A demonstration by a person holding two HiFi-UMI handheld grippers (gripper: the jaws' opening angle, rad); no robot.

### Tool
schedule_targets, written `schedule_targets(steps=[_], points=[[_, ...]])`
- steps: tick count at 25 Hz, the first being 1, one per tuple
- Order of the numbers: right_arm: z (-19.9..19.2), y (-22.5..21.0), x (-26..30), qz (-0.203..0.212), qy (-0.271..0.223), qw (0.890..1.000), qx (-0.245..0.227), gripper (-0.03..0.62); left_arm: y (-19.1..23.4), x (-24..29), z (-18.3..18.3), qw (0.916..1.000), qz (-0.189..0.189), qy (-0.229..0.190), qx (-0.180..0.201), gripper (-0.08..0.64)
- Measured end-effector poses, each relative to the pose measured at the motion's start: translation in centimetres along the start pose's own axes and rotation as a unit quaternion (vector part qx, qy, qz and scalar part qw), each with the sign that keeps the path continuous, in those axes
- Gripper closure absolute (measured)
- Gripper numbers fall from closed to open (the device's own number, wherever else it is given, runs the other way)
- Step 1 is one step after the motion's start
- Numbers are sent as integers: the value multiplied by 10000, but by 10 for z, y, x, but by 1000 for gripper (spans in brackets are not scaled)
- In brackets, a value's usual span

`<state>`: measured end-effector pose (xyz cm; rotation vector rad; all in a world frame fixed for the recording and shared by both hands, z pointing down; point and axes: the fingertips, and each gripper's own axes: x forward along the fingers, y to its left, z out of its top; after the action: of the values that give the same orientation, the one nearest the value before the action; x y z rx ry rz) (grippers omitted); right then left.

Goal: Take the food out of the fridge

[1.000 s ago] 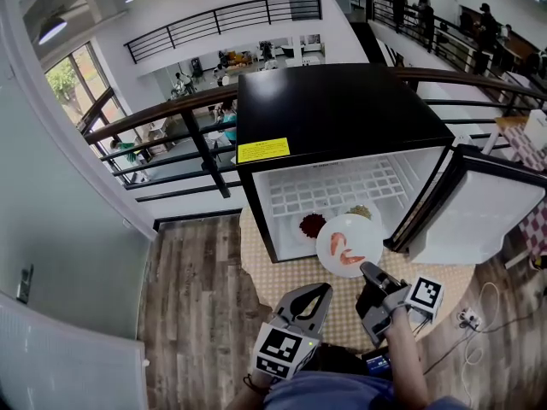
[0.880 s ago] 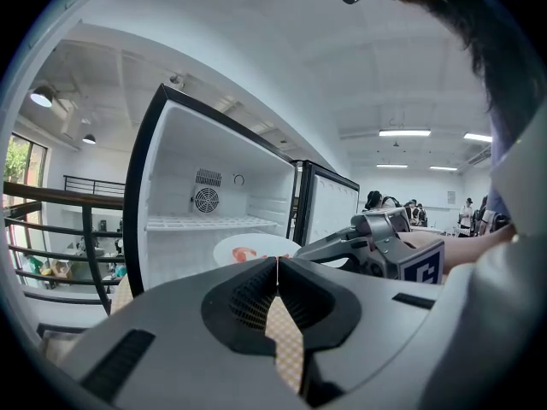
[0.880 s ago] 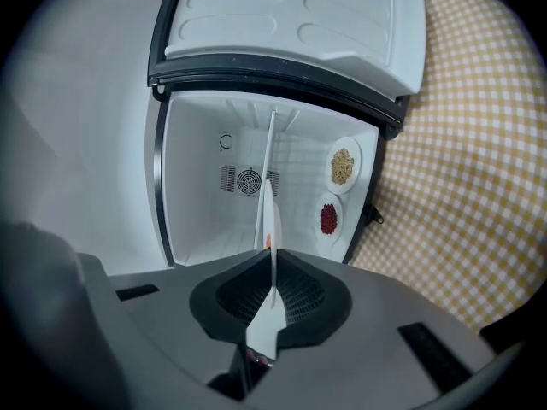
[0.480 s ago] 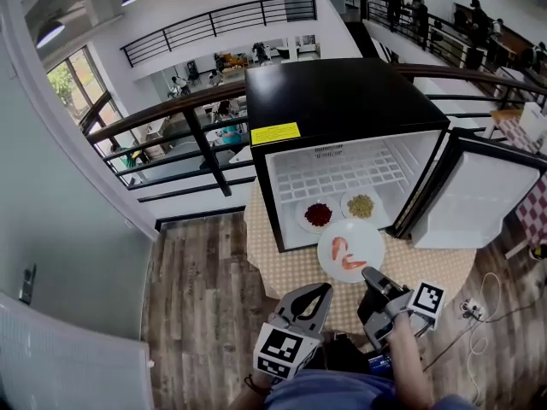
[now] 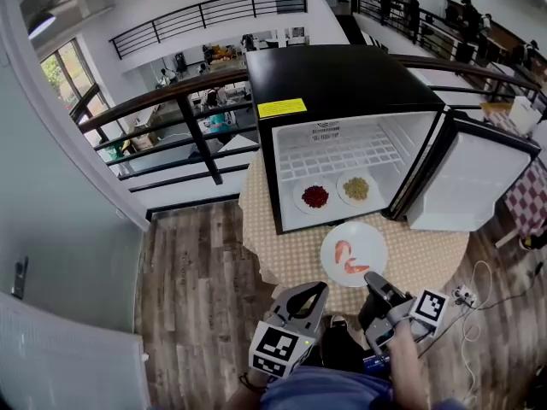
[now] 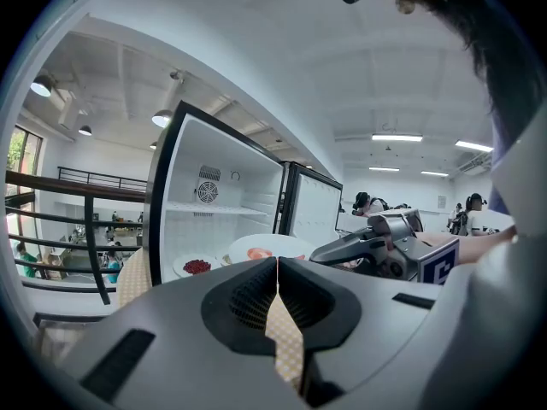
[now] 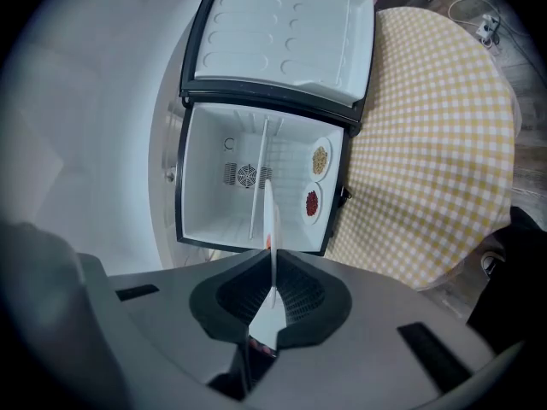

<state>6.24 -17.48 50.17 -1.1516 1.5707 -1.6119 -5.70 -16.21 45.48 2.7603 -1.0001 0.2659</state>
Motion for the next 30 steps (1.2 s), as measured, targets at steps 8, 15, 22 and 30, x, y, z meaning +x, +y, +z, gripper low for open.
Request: schedule_targets(steps=[8,15,22,30], points=[[-20,3,-5,-13,88,9999,-71,566,3,-19,-12,9999,88,-21,-98,543],[-28,5,1,82,356,9993,-60,566,11,-33,-9,9990,419,-47,-134,543],[-14,-1,-19,77,608,9981,-97,566,-1,-32,-6,9958,879,-99,-240,543],[25,-9,-73,150,722,9972,-118,566,-54,-14,-9,9924,1188,-101,-299,543]])
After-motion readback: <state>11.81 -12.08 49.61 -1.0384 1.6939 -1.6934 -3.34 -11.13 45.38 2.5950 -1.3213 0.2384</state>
